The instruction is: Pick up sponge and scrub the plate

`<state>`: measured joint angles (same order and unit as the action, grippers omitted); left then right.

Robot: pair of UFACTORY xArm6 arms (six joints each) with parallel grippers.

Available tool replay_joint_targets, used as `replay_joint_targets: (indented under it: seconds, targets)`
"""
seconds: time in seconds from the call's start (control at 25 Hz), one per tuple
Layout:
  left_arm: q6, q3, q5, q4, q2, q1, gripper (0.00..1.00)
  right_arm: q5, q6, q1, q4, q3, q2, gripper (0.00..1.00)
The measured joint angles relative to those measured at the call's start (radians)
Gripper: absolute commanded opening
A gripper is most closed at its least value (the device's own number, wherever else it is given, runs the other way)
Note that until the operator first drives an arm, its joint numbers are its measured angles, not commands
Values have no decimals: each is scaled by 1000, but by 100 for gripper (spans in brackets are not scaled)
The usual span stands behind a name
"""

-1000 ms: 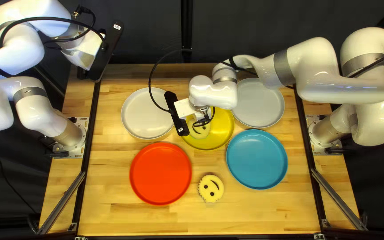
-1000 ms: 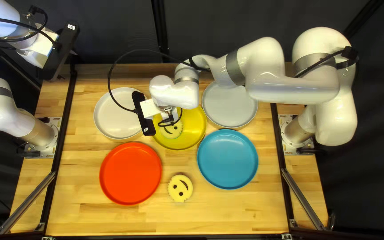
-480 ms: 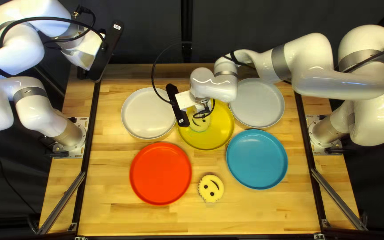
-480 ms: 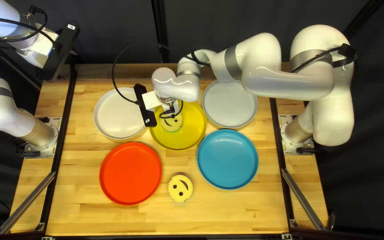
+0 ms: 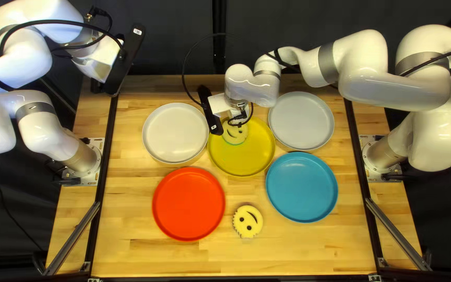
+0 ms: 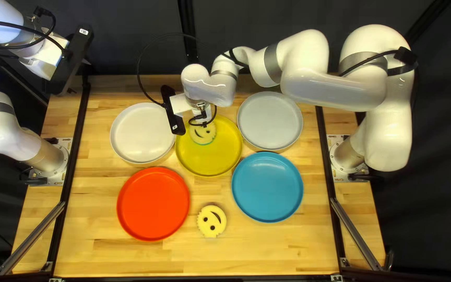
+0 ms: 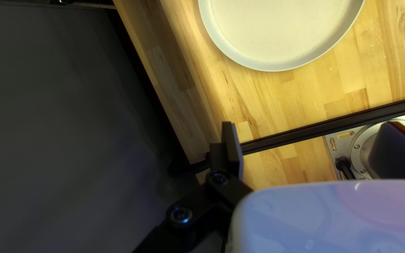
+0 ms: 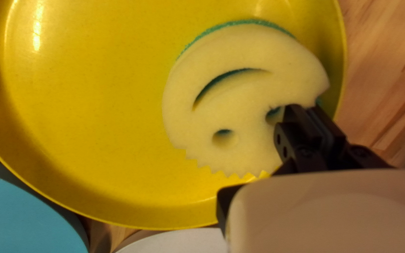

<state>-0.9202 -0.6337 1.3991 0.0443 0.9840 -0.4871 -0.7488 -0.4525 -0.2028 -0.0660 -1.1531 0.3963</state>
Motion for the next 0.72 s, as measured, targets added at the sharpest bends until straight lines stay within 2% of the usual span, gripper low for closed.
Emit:
replay_joint_targets:
  seconds: [0.44, 0.72]
  targets:
    - [0, 0, 0, 0, 0, 0, 100, 48, 117, 124, -36, 92, -60, 0]
    - [0, 0, 0, 0, 0, 0, 100, 56, 137, 135, -59, 119, -85, 0]
